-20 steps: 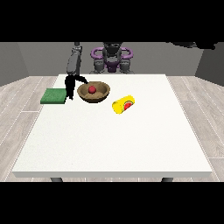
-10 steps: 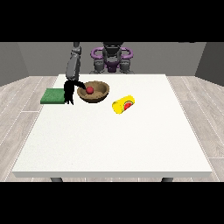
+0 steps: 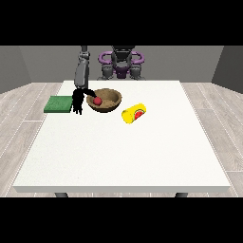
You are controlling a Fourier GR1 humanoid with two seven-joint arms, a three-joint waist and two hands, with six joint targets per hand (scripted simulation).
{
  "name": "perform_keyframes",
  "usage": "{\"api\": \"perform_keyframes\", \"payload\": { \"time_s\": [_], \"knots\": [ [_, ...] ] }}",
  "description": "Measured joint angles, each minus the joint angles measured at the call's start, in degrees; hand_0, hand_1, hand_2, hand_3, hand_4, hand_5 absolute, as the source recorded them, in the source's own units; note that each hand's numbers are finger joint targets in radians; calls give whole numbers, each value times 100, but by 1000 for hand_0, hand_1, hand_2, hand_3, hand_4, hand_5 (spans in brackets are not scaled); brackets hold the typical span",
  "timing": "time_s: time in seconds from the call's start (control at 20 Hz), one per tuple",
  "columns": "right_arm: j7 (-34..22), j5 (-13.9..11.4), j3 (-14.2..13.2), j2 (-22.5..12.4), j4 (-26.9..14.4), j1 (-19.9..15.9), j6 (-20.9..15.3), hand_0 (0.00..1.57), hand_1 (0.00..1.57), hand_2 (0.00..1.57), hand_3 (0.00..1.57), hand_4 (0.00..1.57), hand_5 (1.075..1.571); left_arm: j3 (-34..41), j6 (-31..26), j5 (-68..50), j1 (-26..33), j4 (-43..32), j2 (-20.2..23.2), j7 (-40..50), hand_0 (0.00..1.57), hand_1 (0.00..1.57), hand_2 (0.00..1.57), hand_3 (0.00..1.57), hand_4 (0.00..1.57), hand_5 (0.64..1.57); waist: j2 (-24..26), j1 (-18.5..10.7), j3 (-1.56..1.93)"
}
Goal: Pick the cup and pour the ball into the bowl, then pick the bowl and place it on the pad
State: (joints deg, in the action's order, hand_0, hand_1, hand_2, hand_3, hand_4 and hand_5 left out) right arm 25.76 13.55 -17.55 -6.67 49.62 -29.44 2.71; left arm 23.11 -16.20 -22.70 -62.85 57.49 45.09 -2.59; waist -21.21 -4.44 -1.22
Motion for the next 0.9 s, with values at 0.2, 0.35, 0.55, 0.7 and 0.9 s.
{"api": "perform_keyframes", "payload": {
  "time_s": [0.2, 0.35, 0.55, 0.7, 0.9],
  "knots": [
    [-55, -198, 171, 276, 96, -143, -473, 0, 0, 0, 0, 423, 1570, -9, -67, -55, -157, -83, 63, 87, 0, 0, 0, 0, 0, 1540, -4, -143, -11],
    [-155, -319, 226, 335, 89, -233, -823, 0, 0, 0, 0, 490, 1553, -18, -94, -72, -173, -79, 52, 63, 0, 0, 0, 0, 0, 1533, -12, -246, -25],
    [-296, -484, 288, 288, 168, -134, -1075, 1571, 1571, 1571, 1571, 1166, 1405, 9, -94, -115, -250, -67, 116, 126, 0, 0, 0, 0, 0, 1544, -15, -292, -73],
    [-507, -818, 454, 171, 182, -51, -1390, 1571, 1571, 1571, 1571, 1175, 1448, 19, -143, -142, -221, -122, 130, 142, 0, 0, 0, 0, 0, 1547, 49, -346, -68],
    [-1196, -1325, 829, 62, 311, 82, -1811, 1571, 1571, 1571, 1571, 1207, 1476, 82, -215, -111, -20, -429, 145, 3, 0, 0, 0, 0, 0, 1547, 240, -232, -14]
  ]
}}
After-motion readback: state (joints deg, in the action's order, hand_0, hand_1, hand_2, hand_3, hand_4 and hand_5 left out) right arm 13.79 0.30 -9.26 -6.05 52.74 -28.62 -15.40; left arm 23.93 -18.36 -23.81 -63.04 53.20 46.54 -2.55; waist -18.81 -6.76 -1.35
